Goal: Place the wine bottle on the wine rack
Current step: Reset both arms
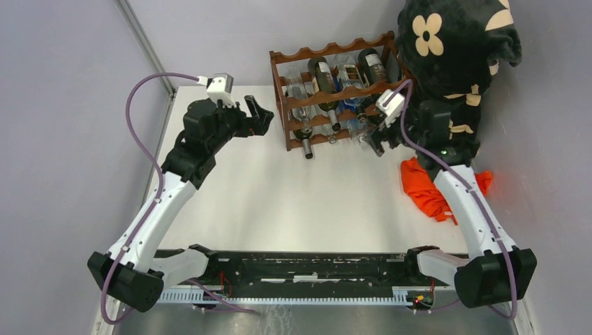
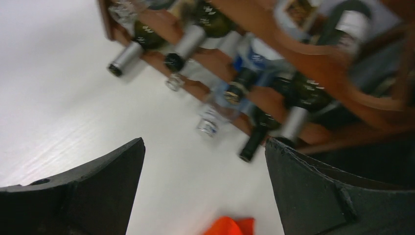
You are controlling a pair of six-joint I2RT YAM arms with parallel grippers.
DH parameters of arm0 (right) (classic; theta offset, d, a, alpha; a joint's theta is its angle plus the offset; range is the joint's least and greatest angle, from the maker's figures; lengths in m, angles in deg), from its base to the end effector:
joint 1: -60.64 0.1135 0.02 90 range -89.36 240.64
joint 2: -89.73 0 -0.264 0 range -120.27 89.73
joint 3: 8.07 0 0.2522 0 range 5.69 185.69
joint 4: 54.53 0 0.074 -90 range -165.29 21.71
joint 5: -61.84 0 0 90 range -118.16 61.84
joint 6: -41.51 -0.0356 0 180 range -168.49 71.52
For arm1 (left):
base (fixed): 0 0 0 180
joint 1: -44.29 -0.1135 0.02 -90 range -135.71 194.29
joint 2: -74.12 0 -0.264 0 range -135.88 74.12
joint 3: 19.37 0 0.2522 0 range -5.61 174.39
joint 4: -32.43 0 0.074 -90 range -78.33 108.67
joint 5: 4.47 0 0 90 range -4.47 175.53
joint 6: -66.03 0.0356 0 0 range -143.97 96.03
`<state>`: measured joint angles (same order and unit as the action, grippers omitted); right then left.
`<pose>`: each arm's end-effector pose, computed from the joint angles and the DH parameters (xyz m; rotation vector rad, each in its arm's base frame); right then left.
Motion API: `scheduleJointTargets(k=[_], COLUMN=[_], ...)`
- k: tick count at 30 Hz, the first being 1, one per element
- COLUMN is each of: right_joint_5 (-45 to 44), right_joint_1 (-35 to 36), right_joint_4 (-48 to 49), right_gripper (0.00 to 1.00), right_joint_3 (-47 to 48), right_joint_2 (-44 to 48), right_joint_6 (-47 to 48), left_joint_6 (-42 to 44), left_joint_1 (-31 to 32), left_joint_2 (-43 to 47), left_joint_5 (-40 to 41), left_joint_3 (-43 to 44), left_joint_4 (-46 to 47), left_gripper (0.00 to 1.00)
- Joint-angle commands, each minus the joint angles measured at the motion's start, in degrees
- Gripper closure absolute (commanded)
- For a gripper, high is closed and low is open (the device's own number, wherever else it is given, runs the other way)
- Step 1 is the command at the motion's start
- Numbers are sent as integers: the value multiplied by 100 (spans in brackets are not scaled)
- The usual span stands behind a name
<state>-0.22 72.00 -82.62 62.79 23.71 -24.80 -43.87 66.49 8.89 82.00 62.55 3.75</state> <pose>0.2525 0.0677 0.3344 -0.8765 1.7328 0.3384 0.2381 -0.0996 0.4029 0.0818 1.8154 -0.5807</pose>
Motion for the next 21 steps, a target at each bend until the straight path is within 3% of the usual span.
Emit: scheduleJointTargets(k=[1,5,11,16,21], right_joint_5=[-479,-1545,-1593,-1784,-2047], right_joint_1=[-503,-655,-655,-648,-658], right_joint_4=[-1895,-1783,-867,-810,-486], right_gripper=[2,2,2,2,2], right_joint_3=[1522,2074,1804,2285,2492], right_joint_2=[52,339,1418,1678,2041], right_joint_6=[977,435,-299,-770,-1167], left_joint_6=[-685,-1316,-1361,-1187,-1075], left_joint_1=[-32,-39,-36,-39,-37], left_joint_2=[359,587,1087,1538,1953], left_joint_5=[-136,-246,-322,-516,-209], left_joint_3=[-91,127,760,1199,1458], left_joint_4=[137,-269,-887,-1062,-1349], left_gripper=[0,0,0,0,0])
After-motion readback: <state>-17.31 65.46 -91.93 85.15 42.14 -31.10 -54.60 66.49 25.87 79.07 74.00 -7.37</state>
